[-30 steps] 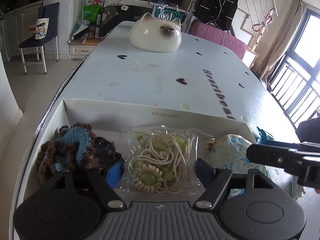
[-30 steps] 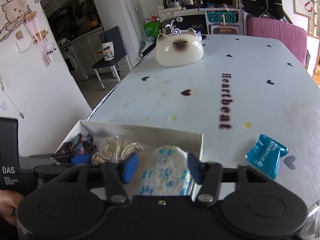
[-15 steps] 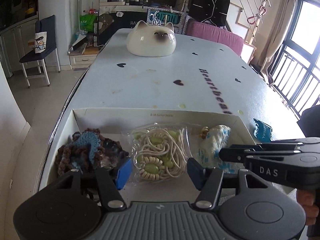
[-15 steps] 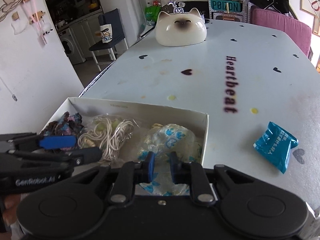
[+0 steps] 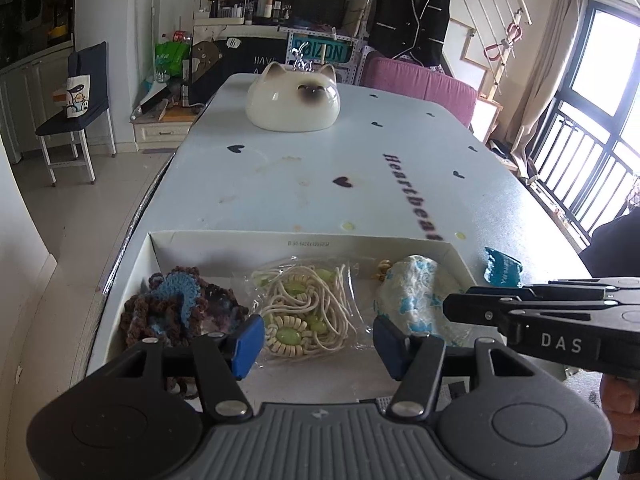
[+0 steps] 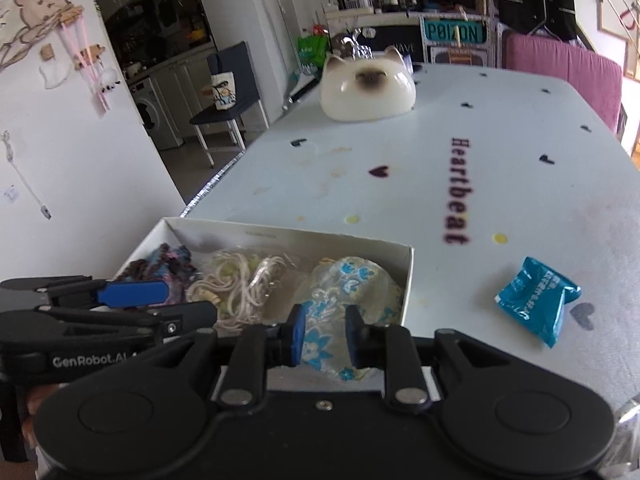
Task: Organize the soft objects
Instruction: 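Lower the beaded cord bag and floral pouch into the tray, open both tools, then move the left tool to the blue packet while the right tool moves to the white paper packet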
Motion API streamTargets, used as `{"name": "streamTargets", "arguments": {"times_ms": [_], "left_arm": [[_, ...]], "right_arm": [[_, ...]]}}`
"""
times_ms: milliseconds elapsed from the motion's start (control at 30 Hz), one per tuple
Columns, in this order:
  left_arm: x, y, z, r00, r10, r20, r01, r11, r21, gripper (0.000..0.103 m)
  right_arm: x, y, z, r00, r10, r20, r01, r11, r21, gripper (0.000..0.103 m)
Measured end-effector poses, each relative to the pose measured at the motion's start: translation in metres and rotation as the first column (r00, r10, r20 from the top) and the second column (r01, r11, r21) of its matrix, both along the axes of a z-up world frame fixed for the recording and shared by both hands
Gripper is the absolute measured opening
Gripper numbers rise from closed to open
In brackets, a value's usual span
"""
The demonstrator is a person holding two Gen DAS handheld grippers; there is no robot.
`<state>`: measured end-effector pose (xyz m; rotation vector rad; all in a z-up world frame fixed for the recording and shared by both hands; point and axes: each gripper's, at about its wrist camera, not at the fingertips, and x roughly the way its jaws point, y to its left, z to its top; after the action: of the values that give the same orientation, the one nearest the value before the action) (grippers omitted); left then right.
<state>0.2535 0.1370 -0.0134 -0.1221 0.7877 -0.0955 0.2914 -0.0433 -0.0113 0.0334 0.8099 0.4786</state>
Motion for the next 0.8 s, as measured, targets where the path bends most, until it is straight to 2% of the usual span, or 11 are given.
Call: {"name": "streamTargets", "arguments": {"times_ms": [200, 267, 400, 600, 667, 733, 800], "left_arm": [[-0.02, 0.003, 0.009, 1.0, 0.01, 0.024, -0.01, 1.0, 0.008, 0.062], [-0.026, 0.004, 0.011, 1.0, 0.012, 0.026, -0.012, 1.0, 0.003, 0.063], [-0.039, 0.003, 0.014, 0.999, 0.015, 0.038, -0.016, 1.0, 0.016, 0.08], [-0.059, 0.002, 0.02, 0.998, 0.013, 0.066, -0.015, 1.0, 0.026, 0.092], [-0.066, 0.002, 0.023, 0.997, 0.012, 0.08, -0.015, 0.999, 0.038, 0.096], [-0.072, 0.002, 0.025, 0.996, 0.014, 0.091, -0.019, 0.999, 0.047, 0.099], [-0.078, 0.003, 0.027, 0.995, 0.018, 0.098, -0.023, 0.999, 0.049, 0.102]], "right_arm": [[-0.023, -0.009, 0.016, 0.999, 0.003, 0.039, -0.003, 1.0, 0.002, 0.028], [-0.031, -0.013, 0.02, 0.999, -0.001, 0.053, 0.001, 1.0, -0.001, 0.033], [-0.045, -0.021, 0.025, 0.997, -0.009, 0.07, 0.009, 1.0, 0.003, 0.039], [-0.063, -0.033, 0.029, 0.995, -0.032, 0.097, 0.032, 0.999, -0.007, 0.058], [-0.069, -0.037, 0.029, 0.994, -0.037, 0.104, 0.038, 0.999, -0.006, 0.07], [-0.075, -0.04, 0.03, 0.993, -0.044, 0.114, 0.045, 0.999, -0.007, 0.077], [-0.082, -0.042, 0.031, 0.99, -0.052, 0.13, 0.054, 0.998, -0.017, 0.08]]}}
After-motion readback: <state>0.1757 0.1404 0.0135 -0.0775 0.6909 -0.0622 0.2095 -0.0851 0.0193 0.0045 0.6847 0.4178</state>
